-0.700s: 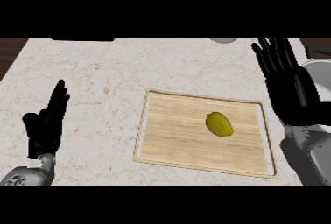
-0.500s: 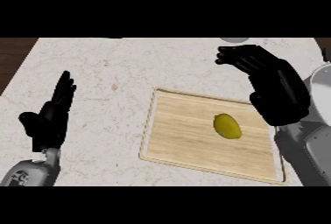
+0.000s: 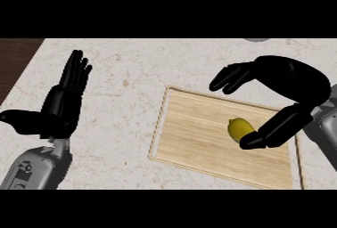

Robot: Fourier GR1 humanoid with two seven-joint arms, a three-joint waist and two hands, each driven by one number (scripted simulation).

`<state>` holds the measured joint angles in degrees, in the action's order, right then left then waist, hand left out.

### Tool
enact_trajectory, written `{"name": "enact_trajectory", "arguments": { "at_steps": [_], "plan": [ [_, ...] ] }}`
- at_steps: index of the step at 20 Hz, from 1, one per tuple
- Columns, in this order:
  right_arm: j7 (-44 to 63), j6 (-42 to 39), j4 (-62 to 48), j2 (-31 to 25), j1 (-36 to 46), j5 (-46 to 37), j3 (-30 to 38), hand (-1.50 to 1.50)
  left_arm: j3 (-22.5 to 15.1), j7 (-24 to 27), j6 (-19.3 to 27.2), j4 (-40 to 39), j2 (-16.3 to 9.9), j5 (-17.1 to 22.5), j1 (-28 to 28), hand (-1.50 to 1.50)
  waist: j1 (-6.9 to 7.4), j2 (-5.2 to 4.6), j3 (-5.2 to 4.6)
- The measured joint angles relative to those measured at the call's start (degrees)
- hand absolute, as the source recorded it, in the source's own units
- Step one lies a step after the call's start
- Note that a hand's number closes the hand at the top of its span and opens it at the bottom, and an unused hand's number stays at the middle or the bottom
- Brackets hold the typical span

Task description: Pick the lemon from the tray and place it in the pot

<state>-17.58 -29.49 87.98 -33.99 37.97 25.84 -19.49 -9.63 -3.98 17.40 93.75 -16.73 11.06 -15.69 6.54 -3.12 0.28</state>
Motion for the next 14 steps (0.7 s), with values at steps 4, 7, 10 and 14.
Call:
{"name": "enact_trajectory", "arguments": {
  "at_steps": [4,7,10,14],
  "plan": [
    [-9.06,-8.66,-3.26,-3.57,1.99,-3.58,0.62,-1.5,1.0,0.48,-0.91,-0.36,0.14,1.34,-1.01,0.0,-0.22,-0.03,0.16],
    [-12.0,-9.41,-4.64,-6.37,4.16,-8.4,0.43,-1.5,1.14,0.66,-1.21,-0.83,0.4,1.65,-1.72,0.0,-0.35,0.11,0.17],
    [-14.07,-9.01,-4.92,-9.3,6.25,-13.85,-1.26,-1.5,1.9,0.72,-2.07,-1.25,0.08,2.52,-2.14,0.0,-0.27,0.32,0.12],
    [-17.96,-6.3,-3.56,-12.02,7.71,-22.73,-6.27,-1.5,2.79,0.45,-2.32,-2.35,-0.21,2.91,-3.18,0.0,-0.67,0.56,0.09]
  ]
}}
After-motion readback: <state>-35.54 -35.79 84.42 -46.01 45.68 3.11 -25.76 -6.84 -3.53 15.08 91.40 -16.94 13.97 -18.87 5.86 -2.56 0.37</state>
